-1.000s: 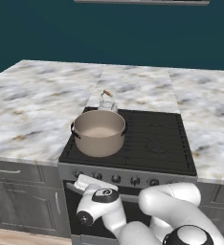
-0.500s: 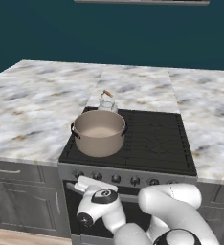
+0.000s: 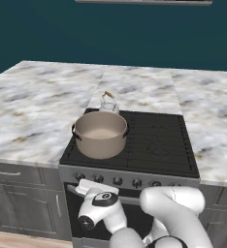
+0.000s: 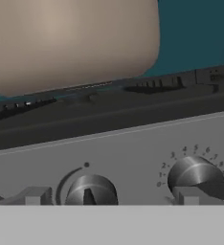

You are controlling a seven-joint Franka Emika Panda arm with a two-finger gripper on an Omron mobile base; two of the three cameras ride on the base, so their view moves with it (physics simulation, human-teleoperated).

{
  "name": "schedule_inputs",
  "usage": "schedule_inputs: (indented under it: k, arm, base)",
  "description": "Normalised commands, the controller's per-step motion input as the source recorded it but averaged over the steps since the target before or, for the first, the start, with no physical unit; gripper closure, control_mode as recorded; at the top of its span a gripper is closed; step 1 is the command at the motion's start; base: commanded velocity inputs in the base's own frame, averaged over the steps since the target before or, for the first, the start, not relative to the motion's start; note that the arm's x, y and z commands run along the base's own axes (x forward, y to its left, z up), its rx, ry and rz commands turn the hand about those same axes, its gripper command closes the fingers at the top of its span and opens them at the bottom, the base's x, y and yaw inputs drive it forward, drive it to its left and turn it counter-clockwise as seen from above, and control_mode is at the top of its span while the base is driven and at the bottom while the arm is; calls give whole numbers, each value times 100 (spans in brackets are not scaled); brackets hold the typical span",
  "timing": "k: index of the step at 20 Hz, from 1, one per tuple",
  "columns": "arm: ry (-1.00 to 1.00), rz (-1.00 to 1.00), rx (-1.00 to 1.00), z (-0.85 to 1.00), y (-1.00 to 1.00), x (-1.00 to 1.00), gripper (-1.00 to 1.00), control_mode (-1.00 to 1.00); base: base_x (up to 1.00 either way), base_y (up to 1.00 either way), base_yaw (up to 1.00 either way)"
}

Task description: Pick the kettle from the cabinet and place it on a stove burner. Then pick the pot from the counter and place it on another stove burner. Finally, turn both burners on.

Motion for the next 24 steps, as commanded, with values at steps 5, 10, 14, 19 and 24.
schedule_inputs:
  k: [5, 10, 14, 19, 24]
  arm:
    - [0, 0, -2, -19, 0, 19, -100, -100]
    - [0, 0, -3, -21, 10, 18, -100, -100]
    - [0, 0, -4, -14, 14, 12, -100, -100]
    - [-1, 0, -4, -1, 4, 6, -100, -100]
    - [-1, 0, -2, 0, 0, 0, -100, -100]
  base:
    - [0, 0, 0]
    - [0, 0, 0]
    - [0, 0, 0]
    - [0, 0, 0]
    - [0, 0, 0]
